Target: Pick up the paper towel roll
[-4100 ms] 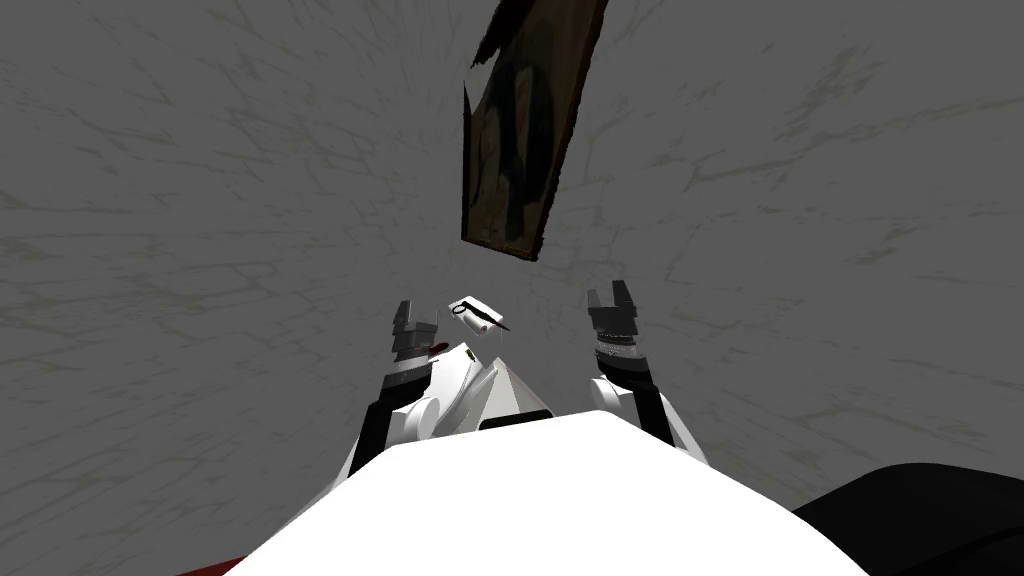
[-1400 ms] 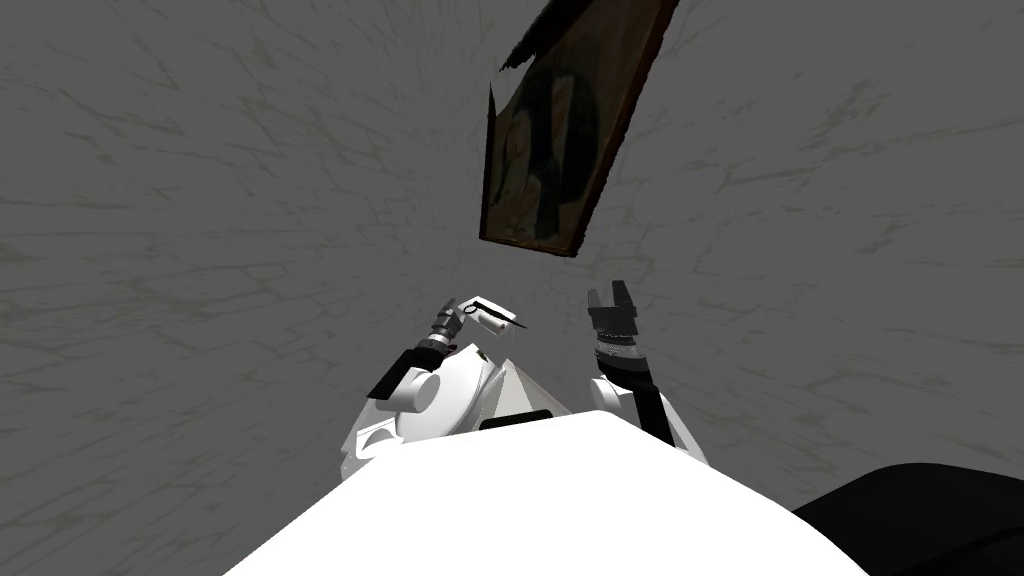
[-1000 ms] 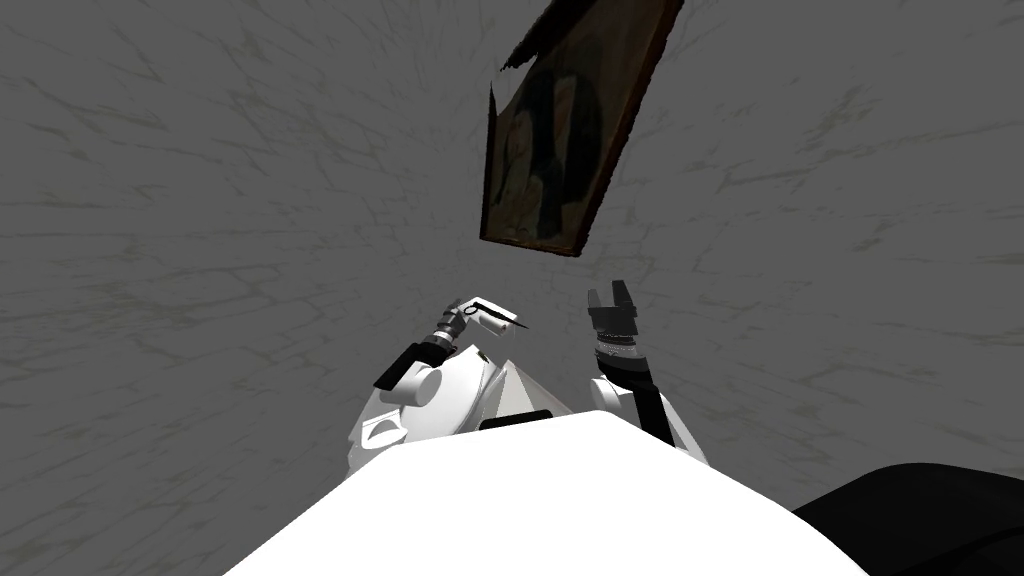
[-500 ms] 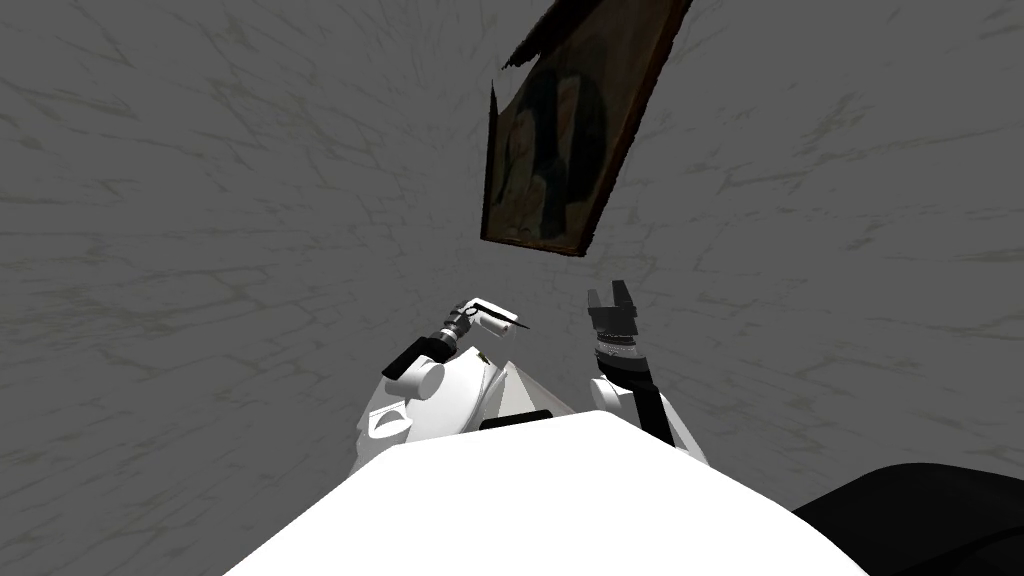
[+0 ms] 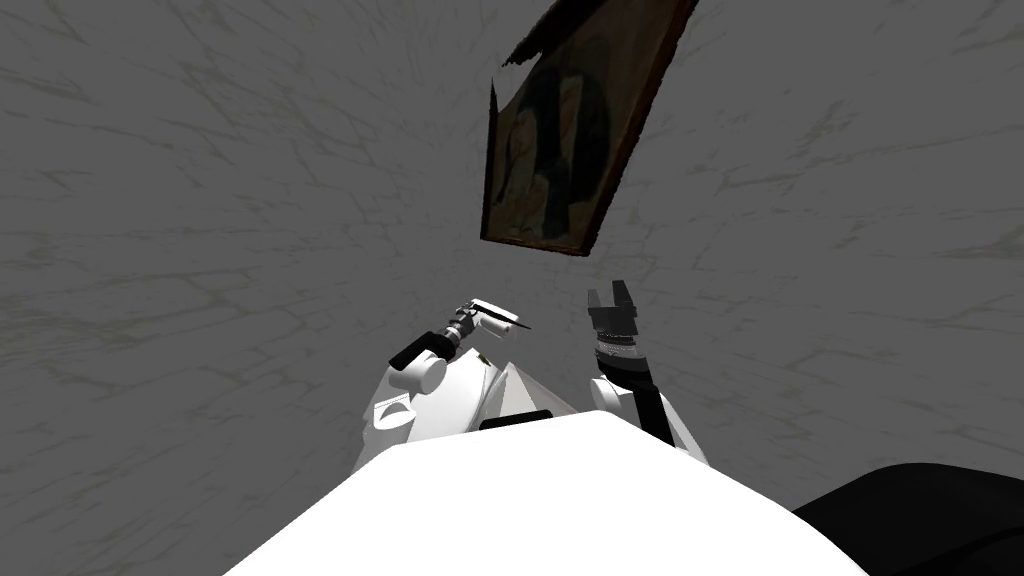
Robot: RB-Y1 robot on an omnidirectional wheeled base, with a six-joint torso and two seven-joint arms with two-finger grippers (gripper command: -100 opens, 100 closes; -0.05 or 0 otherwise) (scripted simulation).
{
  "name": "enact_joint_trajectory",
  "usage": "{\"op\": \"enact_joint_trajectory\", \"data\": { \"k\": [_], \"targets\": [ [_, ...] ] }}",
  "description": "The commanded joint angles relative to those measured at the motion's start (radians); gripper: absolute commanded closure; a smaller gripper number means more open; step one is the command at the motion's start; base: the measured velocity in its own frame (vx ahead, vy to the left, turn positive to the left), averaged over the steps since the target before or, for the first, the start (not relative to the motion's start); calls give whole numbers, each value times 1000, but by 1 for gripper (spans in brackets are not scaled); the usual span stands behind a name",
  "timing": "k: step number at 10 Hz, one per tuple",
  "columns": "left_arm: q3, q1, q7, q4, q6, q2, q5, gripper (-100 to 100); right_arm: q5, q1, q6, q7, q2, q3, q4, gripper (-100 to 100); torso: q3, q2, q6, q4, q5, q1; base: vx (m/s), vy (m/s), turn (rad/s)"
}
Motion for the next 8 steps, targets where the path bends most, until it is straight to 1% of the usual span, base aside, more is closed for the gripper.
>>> {"op": "enact_joint_trajectory", "data": {
  "k": [1,2,3,4,5,6,7,8],
  "targets": [
    [-2,-1,0,0,38,0,1,-100,0,0,0,0,0,0,0,0,0,0,0,0,0,0,21,25,5],
    [-10,-24,5,2,75,-2,0,-100,0,0,0,0,0,0,0,0,0,0,0,0,0,-2,32,39,-89],
    [-10,-24,5,2,104,-2,0,-100,0,0,0,0,0,0,0,0,-1,-1,0,0,0,-2,29,46,-71],
    [-18,-47,11,4,133,-4,-3,-100,0,0,0,0,0,0,0,0,-1,-1,0,0,0,-1,27,62,-139],
    [-18,-47,11,4,161,-4,-3,-100,0,0,0,0,0,0,0,0,-1,-1,0,0,0,0,19,61,-62],
    [-18,-47,11,4,176,-4,-3,-100,0,0,0,0,0,0,0,0,0,0,0,0,0,0,-2,5,-5],
    [-27,-69,17,7,211,-6,-8,-100,0,0,0,0,0,0,0,0,0,1,0,0,-1,-3,-20,22,-67],
    [-27,-69,17,7,239,-6,-8,-100,0,0,0,0,0,0,0,0,1,2,0,0,-1,-3,-17,19,-57]
  ]
}}
